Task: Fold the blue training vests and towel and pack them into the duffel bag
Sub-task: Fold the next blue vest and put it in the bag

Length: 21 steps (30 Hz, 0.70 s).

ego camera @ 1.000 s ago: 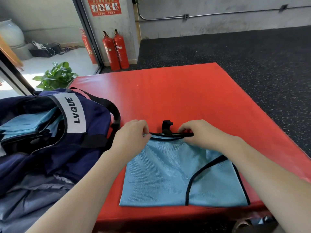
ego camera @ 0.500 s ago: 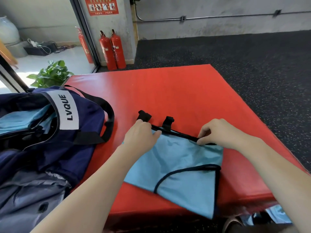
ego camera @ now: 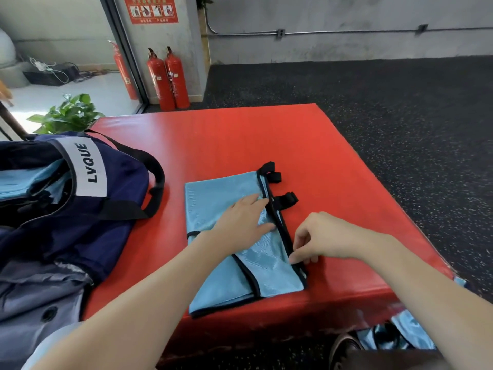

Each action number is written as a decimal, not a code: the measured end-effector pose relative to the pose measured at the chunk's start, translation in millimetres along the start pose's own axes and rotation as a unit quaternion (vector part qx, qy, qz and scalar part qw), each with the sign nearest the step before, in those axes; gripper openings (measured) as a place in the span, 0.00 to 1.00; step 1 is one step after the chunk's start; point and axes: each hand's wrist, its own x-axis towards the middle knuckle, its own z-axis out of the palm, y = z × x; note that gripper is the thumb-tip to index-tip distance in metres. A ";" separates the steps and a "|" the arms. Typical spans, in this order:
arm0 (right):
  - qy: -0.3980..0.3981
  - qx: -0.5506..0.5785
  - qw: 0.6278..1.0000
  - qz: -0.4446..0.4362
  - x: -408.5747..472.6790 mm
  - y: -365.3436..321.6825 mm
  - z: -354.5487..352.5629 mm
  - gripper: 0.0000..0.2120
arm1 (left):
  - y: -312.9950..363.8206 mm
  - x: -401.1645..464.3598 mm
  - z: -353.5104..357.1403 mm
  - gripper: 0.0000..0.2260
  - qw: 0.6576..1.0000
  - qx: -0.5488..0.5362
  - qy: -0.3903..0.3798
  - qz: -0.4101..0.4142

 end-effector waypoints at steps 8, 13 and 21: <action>0.131 -0.096 0.986 -0.032 -24.4 11.1 20.8 0.10 | -7.3 -67.6 -15.2 0.22 0.999 -0.002 0.038 0.009; 0.224 -0.044 0.967 -0.117 -41.2 0.0 43.1 0.08 | -32.8 -130.6 -18.0 0.19 0.997 -0.015 0.078 0.013; 0.121 -0.048 0.987 -0.098 -54.1 -2.3 77.7 0.28 | -47.4 -201.8 5.5 0.24 0.998 -0.047 0.051 0.002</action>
